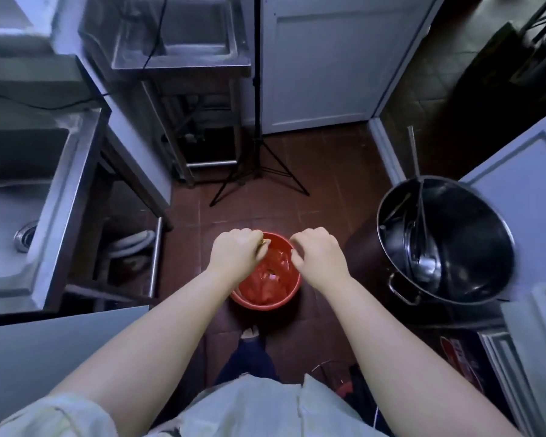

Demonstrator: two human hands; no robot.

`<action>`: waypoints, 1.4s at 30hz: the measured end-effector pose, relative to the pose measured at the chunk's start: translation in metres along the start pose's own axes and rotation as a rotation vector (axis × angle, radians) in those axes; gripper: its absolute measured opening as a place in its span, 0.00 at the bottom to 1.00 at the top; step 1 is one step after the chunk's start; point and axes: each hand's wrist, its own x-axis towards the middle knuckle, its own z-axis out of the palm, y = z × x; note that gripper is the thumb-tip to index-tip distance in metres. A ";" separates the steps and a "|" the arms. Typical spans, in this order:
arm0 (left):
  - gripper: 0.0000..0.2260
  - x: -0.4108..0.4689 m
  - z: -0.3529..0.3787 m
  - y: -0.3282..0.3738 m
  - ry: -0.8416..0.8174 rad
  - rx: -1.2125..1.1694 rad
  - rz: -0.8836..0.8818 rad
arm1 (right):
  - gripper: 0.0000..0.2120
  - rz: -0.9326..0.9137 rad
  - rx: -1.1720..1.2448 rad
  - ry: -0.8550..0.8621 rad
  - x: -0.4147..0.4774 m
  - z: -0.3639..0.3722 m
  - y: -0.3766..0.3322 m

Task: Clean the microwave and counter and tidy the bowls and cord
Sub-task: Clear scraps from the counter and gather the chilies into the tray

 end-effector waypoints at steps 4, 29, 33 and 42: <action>0.15 0.031 0.033 -0.033 -0.128 -0.054 -0.035 | 0.11 0.081 0.023 -0.074 0.045 0.024 0.007; 0.12 -0.025 0.461 -0.123 -0.469 -0.184 -0.425 | 0.14 0.028 0.195 -0.558 0.100 0.475 0.141; 0.11 -0.025 0.498 -0.121 -0.447 -0.201 -0.463 | 0.17 0.013 0.143 -0.595 0.107 0.505 0.162; 0.07 0.012 0.560 -0.068 -0.494 -0.289 -0.319 | 0.20 0.088 -0.079 -0.471 0.107 0.514 0.212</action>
